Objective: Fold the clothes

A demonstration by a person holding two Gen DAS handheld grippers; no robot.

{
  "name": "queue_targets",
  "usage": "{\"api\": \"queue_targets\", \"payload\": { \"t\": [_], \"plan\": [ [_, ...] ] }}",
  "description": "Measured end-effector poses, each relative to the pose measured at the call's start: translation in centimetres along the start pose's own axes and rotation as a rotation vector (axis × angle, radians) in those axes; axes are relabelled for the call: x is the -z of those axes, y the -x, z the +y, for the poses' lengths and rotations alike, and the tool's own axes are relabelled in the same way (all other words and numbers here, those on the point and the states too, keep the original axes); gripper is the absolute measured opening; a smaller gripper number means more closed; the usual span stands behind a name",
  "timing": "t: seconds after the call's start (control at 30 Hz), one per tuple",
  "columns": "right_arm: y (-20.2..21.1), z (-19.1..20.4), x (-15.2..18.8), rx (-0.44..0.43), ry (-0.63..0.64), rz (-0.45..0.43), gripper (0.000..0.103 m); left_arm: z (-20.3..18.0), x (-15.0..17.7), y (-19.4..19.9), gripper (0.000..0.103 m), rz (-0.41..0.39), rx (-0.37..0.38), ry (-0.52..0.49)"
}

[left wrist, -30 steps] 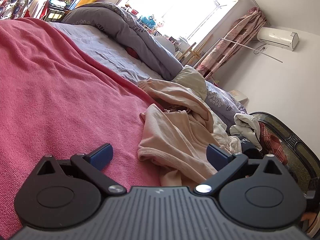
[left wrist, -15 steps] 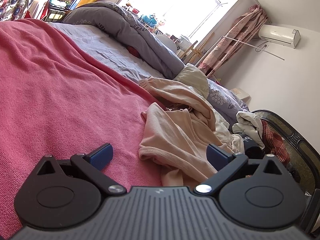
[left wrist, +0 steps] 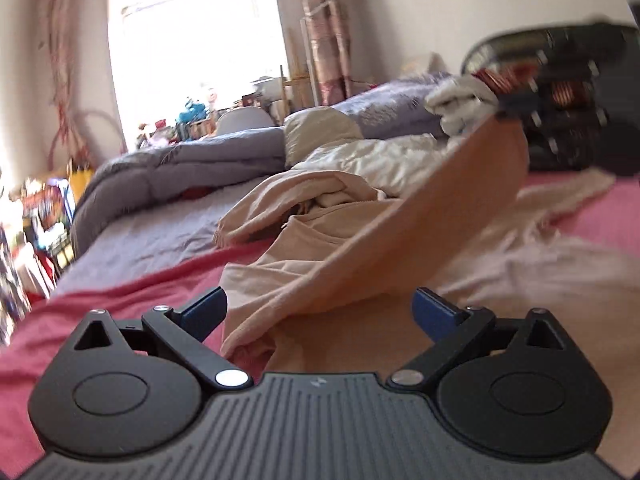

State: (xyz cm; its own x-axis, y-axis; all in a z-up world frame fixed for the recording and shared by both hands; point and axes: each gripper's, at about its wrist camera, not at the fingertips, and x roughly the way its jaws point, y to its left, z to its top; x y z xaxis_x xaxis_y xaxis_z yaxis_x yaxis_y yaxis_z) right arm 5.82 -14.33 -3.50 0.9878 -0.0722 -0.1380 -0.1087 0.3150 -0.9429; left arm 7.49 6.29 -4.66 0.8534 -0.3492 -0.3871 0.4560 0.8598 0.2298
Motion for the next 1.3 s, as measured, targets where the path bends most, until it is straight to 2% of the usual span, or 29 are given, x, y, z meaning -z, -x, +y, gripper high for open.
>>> {"api": "queue_targets", "payload": {
  "t": [0.03, 0.17, 0.27, 0.43, 0.53, 0.6, 0.67, 0.73, 0.83, 0.9, 1.03, 1.13, 1.2, 1.27, 1.3],
  "plan": [
    [0.0, -0.7, -0.1, 0.033, -0.006, -0.012, 0.006, -0.8, -0.3, -0.5, 0.100, 0.011, -0.018, -0.044],
    [0.8, -4.1, -0.2, 0.176, -0.064, -0.070, 0.006, -0.4, -1.7, -2.9, 0.100, 0.064, -0.098, 0.018],
    [1.6, -6.0, 0.0, 0.220, -0.084, -0.091, 0.006, 0.2, -2.5, -4.6, 0.100, 0.086, -0.185, 0.047],
    [1.2, -5.1, 1.9, 0.170, -0.041, -0.040, 0.006, 0.3, -2.0, -7.9, 0.096, 0.182, -0.354, -0.019],
    [-0.6, -4.6, 2.6, 0.168, -0.057, -0.012, 0.006, 0.9, -1.3, -8.2, 0.095, 0.203, -0.481, -0.046],
    [-1.6, -5.0, 2.8, 0.195, -0.101, -0.017, 0.006, 2.1, -0.9, -7.4, 0.095, 0.190, -0.516, -0.016],
    [-0.5, -5.1, 2.9, 0.223, -0.161, -0.086, 0.006, 3.1, -0.3, -6.6, 0.096, 0.186, -0.518, 0.004],
    [0.4, -3.2, 3.8, 0.142, -0.152, -0.079, 0.006, 3.2, 0.6, -6.4, 0.096, 0.222, -0.499, -0.005],
    [1.2, 1.8, 6.1, -0.071, -0.120, 0.013, 0.006, 2.9, 1.9, -6.3, 0.096, 0.273, -0.458, -0.034],
    [2.1, 4.5, 7.3, -0.186, -0.099, 0.069, 0.006, 2.6, 2.1, -6.1, 0.096, 0.275, -0.447, -0.056],
    [3.5, 6.2, 8.6, -0.350, -0.119, 0.150, 0.006, 2.4, 2.2, -6.5, 0.096, 0.287, -0.431, -0.060],
    [3.1, 5.6, 9.1, -0.476, -0.194, 0.200, 0.007, 2.4, 2.3, -6.7, 0.096, 0.292, -0.430, -0.061],
    [2.9, 4.3, 9.6, -0.536, -0.291, 0.218, 0.011, 2.5, 2.2, -6.7, 0.096, 0.292, -0.428, -0.061],
    [1.5, 1.7, 9.8, -0.583, -0.469, 0.232, 0.020, 2.6, 2.1, -6.5, 0.096, 0.291, -0.417, -0.058],
    [0.8, 0.3, 10.3, -0.588, -0.569, 0.242, 0.029, 2.6, 2.0, -6.3, 0.096, 0.290, -0.408, -0.057]
  ]
}}
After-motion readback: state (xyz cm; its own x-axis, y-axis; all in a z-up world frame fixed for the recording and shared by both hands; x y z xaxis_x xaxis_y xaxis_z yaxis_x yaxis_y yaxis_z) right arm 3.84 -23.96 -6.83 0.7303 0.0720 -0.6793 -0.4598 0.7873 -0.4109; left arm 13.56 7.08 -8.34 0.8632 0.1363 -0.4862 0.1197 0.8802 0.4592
